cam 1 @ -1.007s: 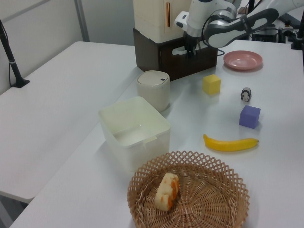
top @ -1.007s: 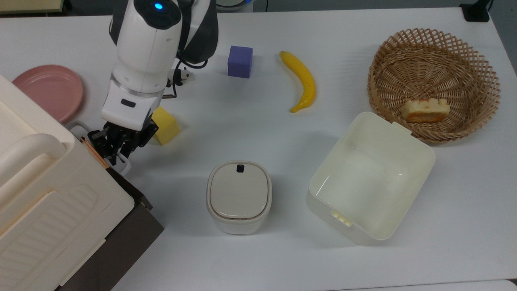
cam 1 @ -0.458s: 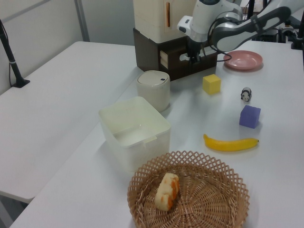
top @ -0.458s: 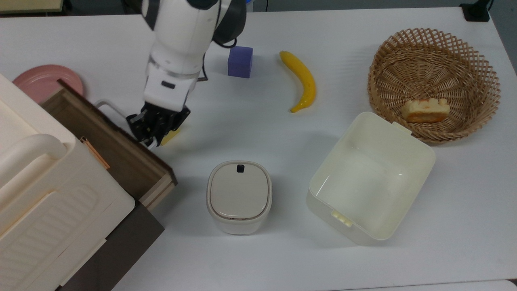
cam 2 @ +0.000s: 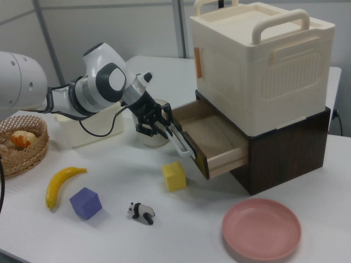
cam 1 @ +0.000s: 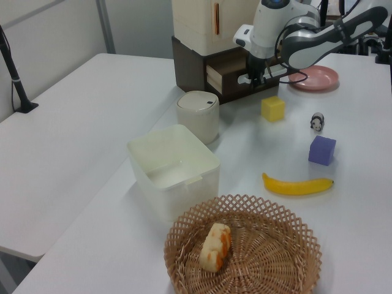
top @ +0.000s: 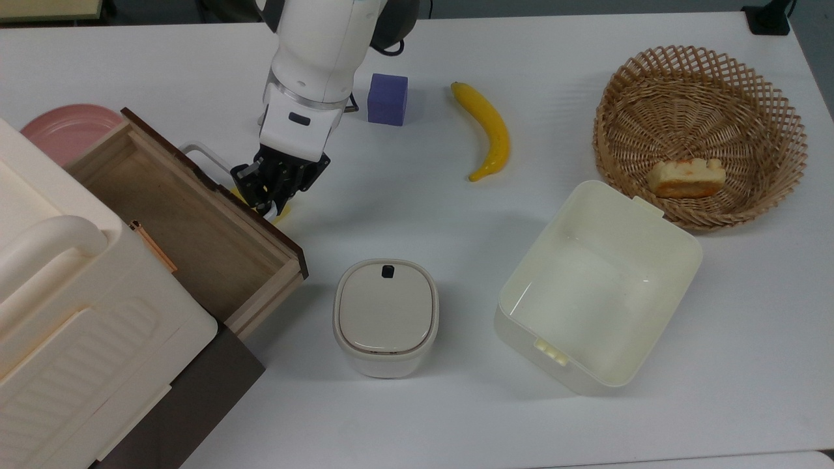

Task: Open the drawer
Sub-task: 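Pull the drawer handle outward away from the cabinet, then release the handle and lift the gripper away from the drawer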

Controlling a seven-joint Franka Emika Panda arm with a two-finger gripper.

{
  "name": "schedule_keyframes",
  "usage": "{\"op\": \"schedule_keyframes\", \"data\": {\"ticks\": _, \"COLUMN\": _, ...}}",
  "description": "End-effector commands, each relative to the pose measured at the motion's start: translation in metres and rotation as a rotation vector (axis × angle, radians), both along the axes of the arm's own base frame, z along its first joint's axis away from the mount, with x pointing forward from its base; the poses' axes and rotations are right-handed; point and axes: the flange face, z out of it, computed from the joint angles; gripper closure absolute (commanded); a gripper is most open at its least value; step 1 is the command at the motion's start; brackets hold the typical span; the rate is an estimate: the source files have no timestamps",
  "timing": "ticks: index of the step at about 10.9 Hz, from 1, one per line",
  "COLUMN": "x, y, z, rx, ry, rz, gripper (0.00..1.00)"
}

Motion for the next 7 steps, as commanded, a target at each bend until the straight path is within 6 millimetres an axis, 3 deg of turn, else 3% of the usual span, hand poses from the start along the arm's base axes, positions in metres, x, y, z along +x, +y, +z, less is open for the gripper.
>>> {"op": "schedule_keyframes", "data": {"ticks": 1, "x": -0.011, "y": 0.03, "z": 0.01, "rx": 0.041, "ry": -0.037, "rz": -0.094, "gripper": 0.67}}
{"op": "schedule_keyframes", "data": {"ticks": 2, "x": -0.006, "y": 0.027, "z": 0.022, "rx": 0.048, "ry": -0.069, "rz": -0.108, "gripper": 0.61}}
{"op": "schedule_keyframes", "data": {"ticks": 4, "x": 0.001, "y": 0.021, "z": 0.046, "rx": 0.061, "ry": -0.118, "rz": -0.124, "gripper": 0.6}}
{"op": "schedule_keyframes", "data": {"ticks": 7, "x": -0.006, "y": 0.024, "z": 0.086, "rx": 0.085, "ry": -0.176, "rz": -0.171, "gripper": 0.54}}
